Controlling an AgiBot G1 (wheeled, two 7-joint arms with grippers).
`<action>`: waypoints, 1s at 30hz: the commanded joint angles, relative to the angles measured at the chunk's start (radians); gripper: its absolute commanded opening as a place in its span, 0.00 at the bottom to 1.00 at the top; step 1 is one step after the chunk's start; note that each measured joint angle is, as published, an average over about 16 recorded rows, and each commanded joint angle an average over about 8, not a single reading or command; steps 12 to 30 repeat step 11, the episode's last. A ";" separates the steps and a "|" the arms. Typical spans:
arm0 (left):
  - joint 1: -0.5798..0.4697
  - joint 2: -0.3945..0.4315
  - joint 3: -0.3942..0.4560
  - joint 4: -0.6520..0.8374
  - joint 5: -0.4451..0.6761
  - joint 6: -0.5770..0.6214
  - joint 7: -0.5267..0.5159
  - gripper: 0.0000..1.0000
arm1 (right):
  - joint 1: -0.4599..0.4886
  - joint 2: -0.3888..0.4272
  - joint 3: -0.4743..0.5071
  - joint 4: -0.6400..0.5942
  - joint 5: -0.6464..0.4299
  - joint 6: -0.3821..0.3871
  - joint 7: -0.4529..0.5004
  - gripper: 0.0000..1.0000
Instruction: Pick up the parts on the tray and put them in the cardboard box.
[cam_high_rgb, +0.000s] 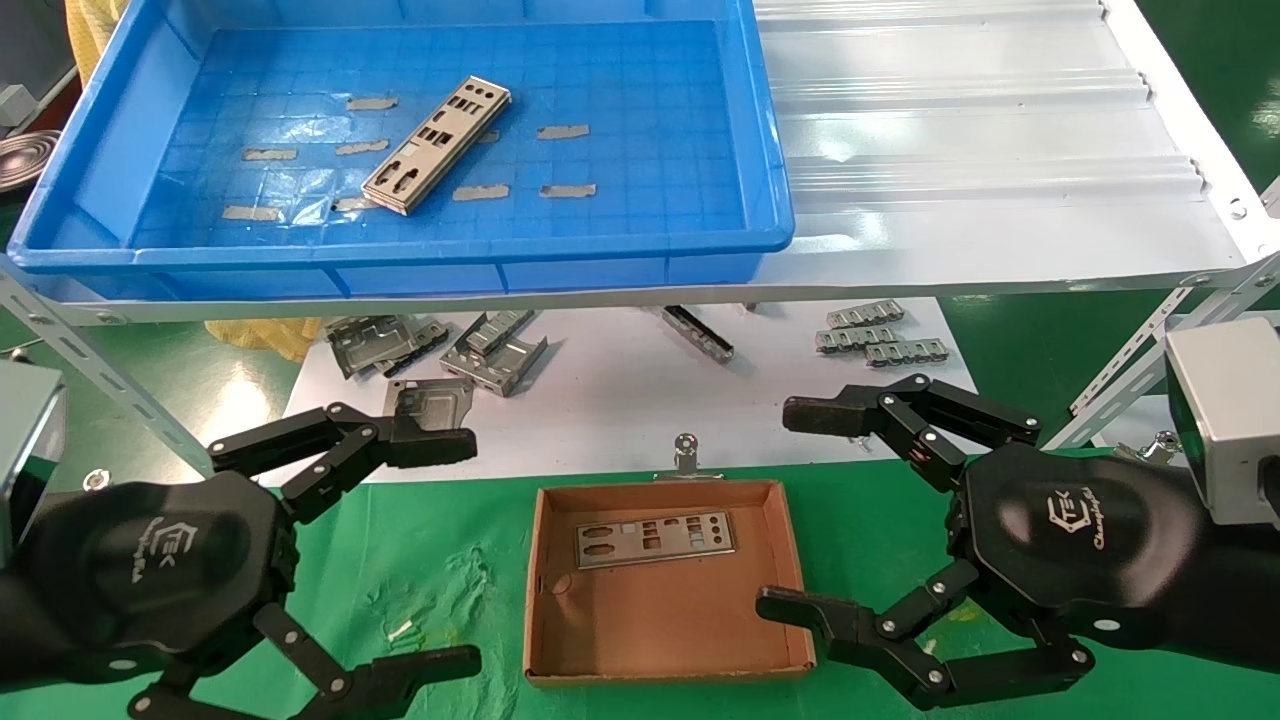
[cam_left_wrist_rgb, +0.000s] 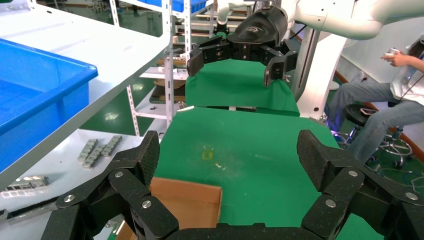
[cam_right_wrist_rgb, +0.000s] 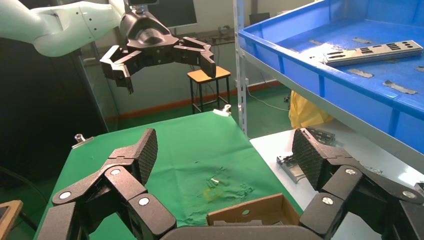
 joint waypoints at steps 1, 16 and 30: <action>0.000 0.000 0.000 0.000 0.000 0.000 0.000 1.00 | 0.000 0.000 0.000 0.000 0.000 0.000 0.000 1.00; 0.000 0.000 0.000 0.000 0.000 0.000 0.000 1.00 | 0.000 0.000 0.000 0.000 0.000 0.000 0.000 1.00; 0.000 0.000 0.000 0.000 0.000 0.000 0.000 1.00 | 0.000 0.000 0.000 0.000 0.000 0.000 0.000 1.00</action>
